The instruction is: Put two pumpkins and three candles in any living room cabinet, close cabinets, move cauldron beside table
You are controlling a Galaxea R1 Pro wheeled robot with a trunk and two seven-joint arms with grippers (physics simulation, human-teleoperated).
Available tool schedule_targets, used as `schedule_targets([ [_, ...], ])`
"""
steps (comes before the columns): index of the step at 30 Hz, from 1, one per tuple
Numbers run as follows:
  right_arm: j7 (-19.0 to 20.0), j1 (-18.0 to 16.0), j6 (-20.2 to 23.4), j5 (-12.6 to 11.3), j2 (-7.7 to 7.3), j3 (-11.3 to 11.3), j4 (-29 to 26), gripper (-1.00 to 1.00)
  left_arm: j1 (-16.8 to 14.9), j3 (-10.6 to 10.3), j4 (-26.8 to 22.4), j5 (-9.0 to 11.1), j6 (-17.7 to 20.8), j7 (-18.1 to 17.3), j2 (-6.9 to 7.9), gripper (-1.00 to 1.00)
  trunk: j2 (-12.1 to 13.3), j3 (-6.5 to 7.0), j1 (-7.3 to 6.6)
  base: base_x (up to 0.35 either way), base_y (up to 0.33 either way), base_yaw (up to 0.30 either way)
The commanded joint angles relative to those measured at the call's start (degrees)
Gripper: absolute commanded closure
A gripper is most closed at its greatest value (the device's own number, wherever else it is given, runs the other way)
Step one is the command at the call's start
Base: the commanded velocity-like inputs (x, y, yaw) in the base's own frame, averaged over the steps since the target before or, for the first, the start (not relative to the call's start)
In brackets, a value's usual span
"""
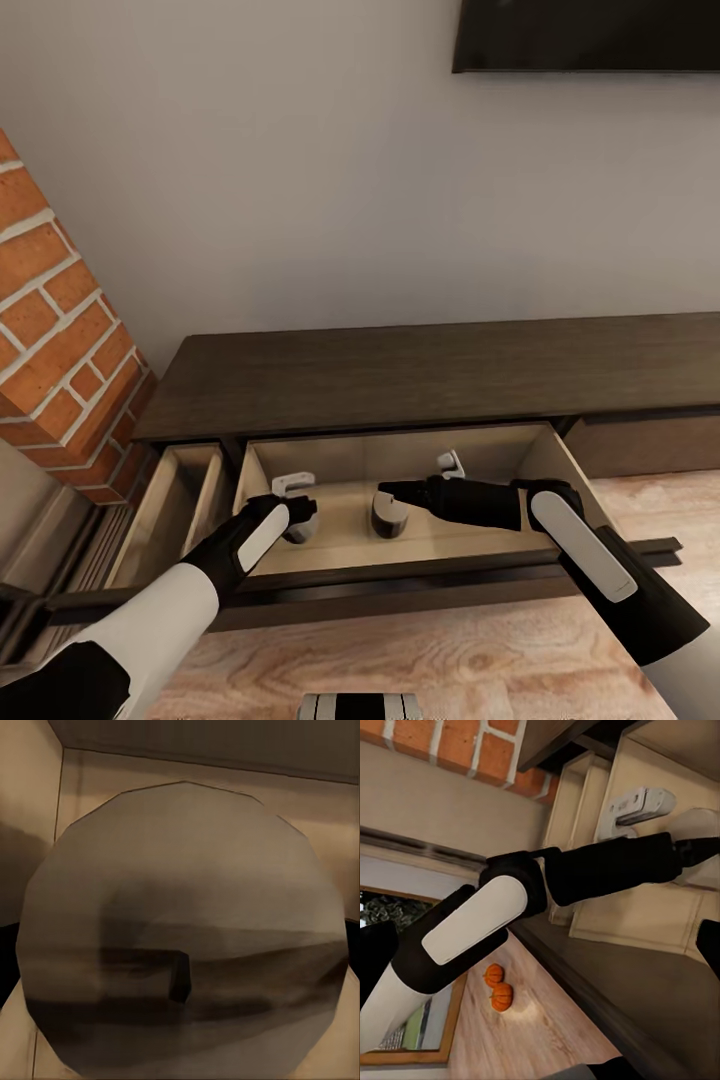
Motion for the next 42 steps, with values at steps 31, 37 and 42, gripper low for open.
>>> schedule_targets([
  [31,0.29,-0.04,-0.05,0.35,-0.04,0.14,0.16,-1.0,-0.13,-3.5,-0.46,1.19,4.04,1.15,-1.95,-1.0,-0.08,-0.94,0.09,0.0,0.0,0.0],
  [37,0.34,-0.01,-0.05,1.16,-0.04,0.15,0.13,-1.0,-0.28,-0.83,-4.14,1.3,9.96,1.94,-1.84,-1.0,-0.08,-0.94,0.09,0.0,0.0,0.0],
  [42,0.36,-0.01,-0.05,1.45,-0.04,0.15,0.13,-1.0,-0.3,2.6,-6.4,1.1,13.12,4.89,-1.87,-1.0,-0.08,-0.94,0.09,0.0,0.0,0.0],
])
